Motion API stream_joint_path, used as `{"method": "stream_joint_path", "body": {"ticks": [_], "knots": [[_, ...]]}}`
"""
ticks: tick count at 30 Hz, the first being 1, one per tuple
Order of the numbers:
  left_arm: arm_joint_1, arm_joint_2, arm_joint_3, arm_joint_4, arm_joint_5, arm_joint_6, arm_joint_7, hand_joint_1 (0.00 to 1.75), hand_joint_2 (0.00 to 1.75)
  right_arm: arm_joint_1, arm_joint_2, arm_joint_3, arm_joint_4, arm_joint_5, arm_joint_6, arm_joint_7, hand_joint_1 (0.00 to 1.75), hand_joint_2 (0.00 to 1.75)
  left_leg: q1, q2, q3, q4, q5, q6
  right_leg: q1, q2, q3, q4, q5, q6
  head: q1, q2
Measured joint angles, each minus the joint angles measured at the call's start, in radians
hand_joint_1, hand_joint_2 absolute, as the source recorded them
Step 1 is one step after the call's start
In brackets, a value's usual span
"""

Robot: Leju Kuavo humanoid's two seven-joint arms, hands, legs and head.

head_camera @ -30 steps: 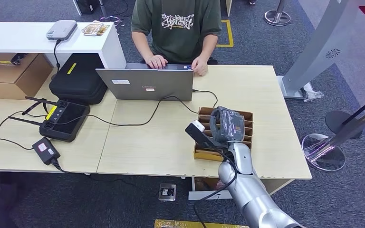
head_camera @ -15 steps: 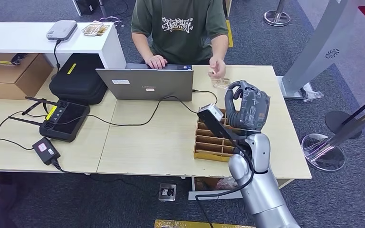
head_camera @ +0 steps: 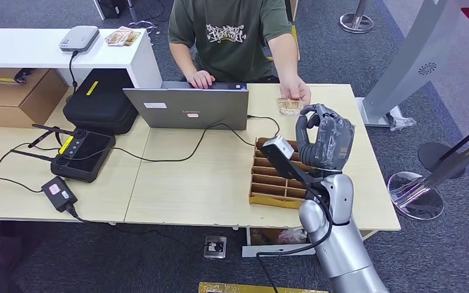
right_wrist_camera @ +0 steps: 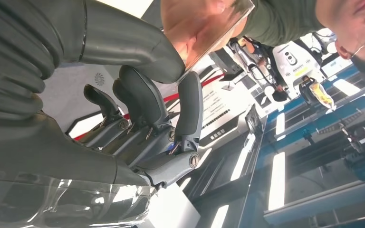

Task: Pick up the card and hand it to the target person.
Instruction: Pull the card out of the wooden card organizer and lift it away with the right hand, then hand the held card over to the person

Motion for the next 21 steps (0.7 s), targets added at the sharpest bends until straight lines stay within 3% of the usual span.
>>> {"method": "stream_joint_path", "body": {"ticks": [1, 5, 21], "knots": [[0.0, 0.0, 0.0, 0.0, 0.0, 0.0, 0.0, 0.0, 0.0, 0.001, 0.0, 0.0, 0.0, 0.0, 0.0, 0.0, 1.61, 1.75, 0.0, 0.0, 0.0, 0.0, 0.0, 0.0, 0.0, 0.0, 0.0, 0.0, 0.0, 0.0, 0.0, 0.0], [0.0, 0.0, 0.0, 0.0, -0.002, -0.005, -0.001, 0.0, 0.0, 0.006, 0.0, 0.0, 0.0, 0.003, 0.005, 0.01, 0.03, 1.75, 0.0, 0.0, 0.0, 0.0, 0.0, 0.0, 0.0, 0.0, 0.0, 0.0, 0.0, 0.0, 0.0, 0.0], [0.0, -0.002, 0.0, 0.0, 0.002, 0.009, -0.001, 0.0, 0.0, 0.042, 0.0, 0.016, -0.032, -0.04, 0.057, 0.004, 0.0, 1.75, 0.0, 0.0, 0.0, 0.0, 0.0, 0.0, 0.0, 0.0, 0.0, 0.0, 0.0, 0.0, 0.0, 0.0]]}}
